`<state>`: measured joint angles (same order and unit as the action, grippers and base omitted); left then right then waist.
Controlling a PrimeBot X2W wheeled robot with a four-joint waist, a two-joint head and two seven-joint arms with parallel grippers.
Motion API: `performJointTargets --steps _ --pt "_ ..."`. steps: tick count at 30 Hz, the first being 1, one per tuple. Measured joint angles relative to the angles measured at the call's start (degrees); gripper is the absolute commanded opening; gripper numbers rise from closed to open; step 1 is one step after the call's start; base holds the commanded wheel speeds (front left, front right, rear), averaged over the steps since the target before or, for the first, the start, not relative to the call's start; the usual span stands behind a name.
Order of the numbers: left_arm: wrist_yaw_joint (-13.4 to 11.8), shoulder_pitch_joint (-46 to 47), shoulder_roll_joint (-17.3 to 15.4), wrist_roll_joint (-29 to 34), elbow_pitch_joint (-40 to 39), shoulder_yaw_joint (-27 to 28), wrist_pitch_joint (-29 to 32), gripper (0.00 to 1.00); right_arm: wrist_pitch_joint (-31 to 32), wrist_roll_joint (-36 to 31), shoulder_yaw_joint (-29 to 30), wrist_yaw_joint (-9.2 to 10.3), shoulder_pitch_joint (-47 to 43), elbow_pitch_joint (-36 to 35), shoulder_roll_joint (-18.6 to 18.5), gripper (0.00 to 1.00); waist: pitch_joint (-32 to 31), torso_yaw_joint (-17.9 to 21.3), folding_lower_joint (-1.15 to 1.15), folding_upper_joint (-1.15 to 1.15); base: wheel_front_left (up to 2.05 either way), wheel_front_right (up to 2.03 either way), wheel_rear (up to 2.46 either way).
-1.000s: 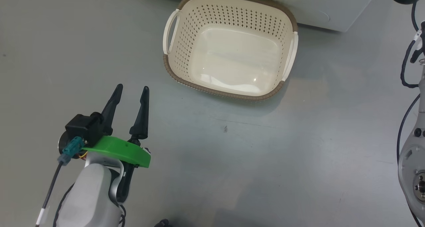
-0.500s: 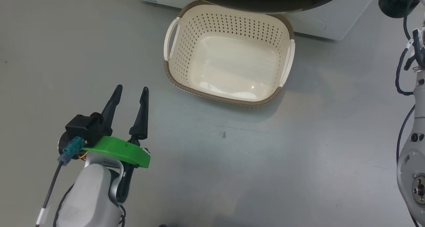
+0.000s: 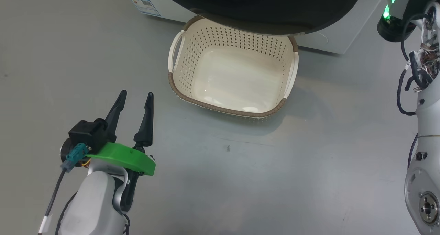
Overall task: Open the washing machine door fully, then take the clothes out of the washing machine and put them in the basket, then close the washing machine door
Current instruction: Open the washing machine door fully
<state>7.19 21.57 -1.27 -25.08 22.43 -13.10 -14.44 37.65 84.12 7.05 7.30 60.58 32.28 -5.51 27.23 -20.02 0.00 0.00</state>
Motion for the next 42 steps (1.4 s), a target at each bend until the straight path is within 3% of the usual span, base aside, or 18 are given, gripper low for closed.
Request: performJointTargets --steps 42 --pt "0.00 -2.33 -0.01 1.58 0.38 0.45 0.00 1.00 2.48 2.18 -2.35 0.00 -8.04 -0.04 1.05 0.00 -5.27 1.50 0.00 0.00 0.00 0.00 0.00"
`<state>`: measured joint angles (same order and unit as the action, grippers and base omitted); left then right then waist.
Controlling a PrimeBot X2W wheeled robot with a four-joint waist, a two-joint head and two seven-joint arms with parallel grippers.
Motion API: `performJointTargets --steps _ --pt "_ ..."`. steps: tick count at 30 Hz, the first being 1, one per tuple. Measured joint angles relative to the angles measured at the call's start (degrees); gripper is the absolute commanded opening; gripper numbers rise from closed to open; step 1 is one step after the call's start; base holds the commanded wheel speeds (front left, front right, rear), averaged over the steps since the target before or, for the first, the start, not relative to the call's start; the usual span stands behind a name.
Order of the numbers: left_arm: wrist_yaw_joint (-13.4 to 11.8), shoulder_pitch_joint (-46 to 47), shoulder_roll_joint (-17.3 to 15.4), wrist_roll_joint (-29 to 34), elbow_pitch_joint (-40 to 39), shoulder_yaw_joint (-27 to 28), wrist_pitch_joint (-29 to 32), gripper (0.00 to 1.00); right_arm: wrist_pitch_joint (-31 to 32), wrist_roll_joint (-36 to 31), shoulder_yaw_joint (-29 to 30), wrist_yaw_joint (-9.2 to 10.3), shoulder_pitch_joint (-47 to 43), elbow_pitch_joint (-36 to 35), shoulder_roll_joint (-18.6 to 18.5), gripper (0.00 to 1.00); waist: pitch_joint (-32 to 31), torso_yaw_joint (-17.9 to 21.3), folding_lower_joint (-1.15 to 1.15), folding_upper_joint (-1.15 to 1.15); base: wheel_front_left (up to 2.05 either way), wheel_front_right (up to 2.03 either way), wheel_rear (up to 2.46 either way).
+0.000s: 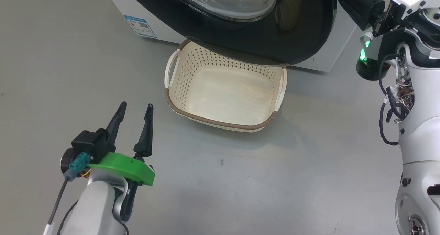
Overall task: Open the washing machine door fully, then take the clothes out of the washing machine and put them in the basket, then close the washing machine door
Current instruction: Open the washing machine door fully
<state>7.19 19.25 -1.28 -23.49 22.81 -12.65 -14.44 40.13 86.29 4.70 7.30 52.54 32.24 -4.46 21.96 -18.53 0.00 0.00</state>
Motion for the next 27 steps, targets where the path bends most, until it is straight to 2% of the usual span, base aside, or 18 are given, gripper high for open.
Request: performJointTargets --steps 19,27 --pt "0.00 -0.61 -0.01 0.58 0.19 0.40 0.00 1.00 -1.41 -0.45 -0.99 -0.19 -1.52 -1.75 0.09 0.00 -1.30 0.22 0.00 0.00 0.00 0.00 0.00" --pt "0.00 -2.45 -0.02 1.02 0.86 1.75 0.00 1.00 -3.77 -5.23 -2.85 -3.15 -5.07 -2.78 -2.00 0.00 -3.75 0.92 0.00 0.00 0.00 0.00 0.00"
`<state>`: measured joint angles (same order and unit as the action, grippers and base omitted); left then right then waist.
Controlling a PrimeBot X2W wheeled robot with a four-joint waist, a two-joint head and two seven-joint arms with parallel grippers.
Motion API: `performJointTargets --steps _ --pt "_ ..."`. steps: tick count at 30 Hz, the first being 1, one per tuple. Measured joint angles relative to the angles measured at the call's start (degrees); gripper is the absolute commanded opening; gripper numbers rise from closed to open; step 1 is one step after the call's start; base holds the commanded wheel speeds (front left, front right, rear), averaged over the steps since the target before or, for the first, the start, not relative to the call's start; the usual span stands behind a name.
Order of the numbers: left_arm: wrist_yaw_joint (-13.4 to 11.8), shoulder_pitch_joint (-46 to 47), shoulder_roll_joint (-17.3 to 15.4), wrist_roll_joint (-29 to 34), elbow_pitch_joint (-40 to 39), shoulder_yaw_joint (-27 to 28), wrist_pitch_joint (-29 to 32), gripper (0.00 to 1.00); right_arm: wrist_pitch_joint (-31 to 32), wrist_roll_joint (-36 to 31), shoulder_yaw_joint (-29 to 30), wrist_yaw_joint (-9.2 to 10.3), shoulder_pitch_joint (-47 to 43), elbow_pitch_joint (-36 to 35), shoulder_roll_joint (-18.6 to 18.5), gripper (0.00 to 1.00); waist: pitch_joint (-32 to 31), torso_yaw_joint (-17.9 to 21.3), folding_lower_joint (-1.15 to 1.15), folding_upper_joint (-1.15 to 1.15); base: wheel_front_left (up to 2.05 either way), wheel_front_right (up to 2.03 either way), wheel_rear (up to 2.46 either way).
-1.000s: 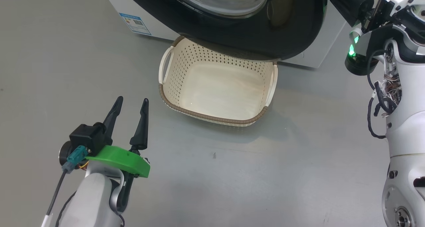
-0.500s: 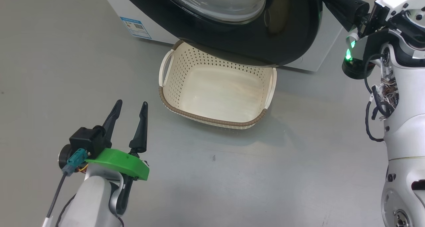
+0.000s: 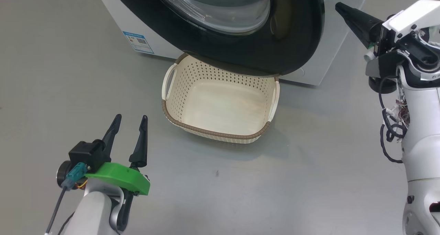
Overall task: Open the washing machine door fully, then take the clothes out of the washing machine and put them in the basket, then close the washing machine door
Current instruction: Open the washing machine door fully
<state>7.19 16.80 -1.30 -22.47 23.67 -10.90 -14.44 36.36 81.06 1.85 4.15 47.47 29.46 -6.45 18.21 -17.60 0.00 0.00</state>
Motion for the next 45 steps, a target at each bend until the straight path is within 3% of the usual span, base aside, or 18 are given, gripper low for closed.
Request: performJointTargets --steps 12,16,25,33,42,43,44,45 --pt "0.00 -3.33 -0.53 0.91 0.27 3.34 0.00 1.00 -9.96 -17.26 -7.42 -8.94 -8.66 -5.64 -6.43 0.00 -3.98 3.33 0.00 0.00 0.00 0.00 0.00" --pt "0.00 -3.99 -0.64 1.42 0.23 3.72 0.00 1.00 -14.94 -24.18 -9.89 -10.13 -11.92 -8.75 -8.87 0.00 -5.08 4.90 0.00 0.00 0.00 0.00 0.00" --pt "0.00 -5.18 -0.64 2.50 0.04 4.37 0.00 1.00 -26.68 -39.91 -16.16 -10.62 -19.11 -15.29 -13.97 0.00 -7.34 7.63 0.00 0.00 0.00 0.00 0.00" --pt "0.00 -6.37 -0.64 2.90 -0.09 4.78 0.00 1.00 -34.26 -45.93 -18.00 -10.45 -27.45 -17.03 -14.50 0.00 -9.09 8.81 0.00 0.00 0.00 0.00 0.00" --pt "0.00 -7.65 -0.65 3.33 -0.44 5.50 0.00 1.00 -43.00 -49.72 -17.37 -6.93 -33.57 -19.40 -13.46 0.00 -10.23 9.53 0.00 0.00 0.00 0.00 0.00" --pt "0.00 -7.67 -0.65 3.33 -0.46 5.53 0.00 1.00 -43.57 -50.37 -17.46 -6.73 -34.32 -19.39 -13.44 0.21 -10.30 9.56 -0.01 0.00 0.00 0.00 0.00" --pt "0.00 -7.69 -0.65 3.33 -0.49 5.56 0.00 1.00 -44.15 -51.04 -17.49 -6.15 -35.17 -19.38 -13.44 0.21 -10.36 9.59 -0.01 0.00 0.00 0.00 0.00" --pt "0.00 -7.73 -0.65 3.33 -0.53 5.59 0.00 1.00 -44.84 -51.76 -17.61 -5.71 -35.96 -19.37 -13.47 0.45 -10.43 9.63 -0.01 0.00 0.00 0.00 0.00"
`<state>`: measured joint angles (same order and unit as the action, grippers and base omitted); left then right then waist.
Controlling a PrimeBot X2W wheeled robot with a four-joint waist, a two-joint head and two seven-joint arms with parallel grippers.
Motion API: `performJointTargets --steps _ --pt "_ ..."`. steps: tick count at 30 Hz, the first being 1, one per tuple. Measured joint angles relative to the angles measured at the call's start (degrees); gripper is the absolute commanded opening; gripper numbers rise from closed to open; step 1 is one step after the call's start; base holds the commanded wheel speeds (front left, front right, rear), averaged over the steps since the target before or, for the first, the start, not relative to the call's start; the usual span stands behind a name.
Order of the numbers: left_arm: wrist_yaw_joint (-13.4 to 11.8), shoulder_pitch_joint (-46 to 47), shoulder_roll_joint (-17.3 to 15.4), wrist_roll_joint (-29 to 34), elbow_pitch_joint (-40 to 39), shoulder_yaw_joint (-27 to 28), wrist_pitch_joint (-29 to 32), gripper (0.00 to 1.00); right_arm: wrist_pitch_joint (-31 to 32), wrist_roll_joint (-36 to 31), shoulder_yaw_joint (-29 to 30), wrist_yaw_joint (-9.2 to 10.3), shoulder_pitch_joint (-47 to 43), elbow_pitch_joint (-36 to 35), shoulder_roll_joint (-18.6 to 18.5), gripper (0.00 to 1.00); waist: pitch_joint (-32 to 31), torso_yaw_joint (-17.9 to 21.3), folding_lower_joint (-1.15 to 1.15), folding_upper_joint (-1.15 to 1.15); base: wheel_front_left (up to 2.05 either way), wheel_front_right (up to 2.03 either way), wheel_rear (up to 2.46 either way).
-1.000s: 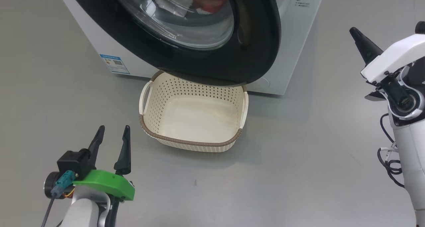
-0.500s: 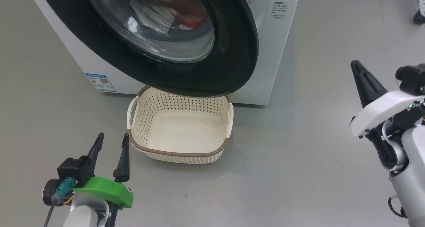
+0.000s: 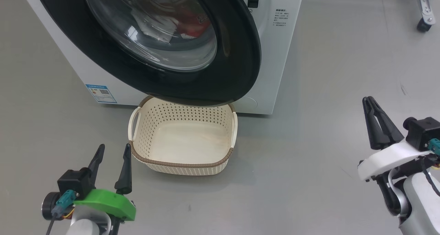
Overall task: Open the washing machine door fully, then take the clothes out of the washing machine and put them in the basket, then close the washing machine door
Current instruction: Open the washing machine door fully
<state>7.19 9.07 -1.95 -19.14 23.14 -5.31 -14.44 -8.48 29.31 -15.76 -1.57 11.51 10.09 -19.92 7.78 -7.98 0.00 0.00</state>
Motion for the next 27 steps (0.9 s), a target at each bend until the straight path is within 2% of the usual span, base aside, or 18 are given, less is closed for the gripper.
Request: performJointTargets --steps 1,20,27 --pt "0.00 -0.03 0.00 0.00 -0.03 0.03 0.00 1.00 -0.57 -0.78 -0.12 0.32 -0.72 0.08 -0.02 1.00 -0.07 0.04 0.00 0.00 0.00 0.00 0.00" --pt "0.00 -0.79 0.01 0.53 -0.73 0.48 0.00 1.00 -3.55 -1.23 -0.12 3.16 -5.17 -0.11 1.45 1.00 -0.10 0.22 0.00 0.00 0.00 0.00 0.00" --pt "0.00 -0.80 0.01 0.53 -0.86 0.83 0.00 1.00 -3.98 -1.22 -0.11 3.24 -5.93 -0.36 1.91 1.00 0.00 0.23 0.00 0.00 0.00 0.00 0.00"
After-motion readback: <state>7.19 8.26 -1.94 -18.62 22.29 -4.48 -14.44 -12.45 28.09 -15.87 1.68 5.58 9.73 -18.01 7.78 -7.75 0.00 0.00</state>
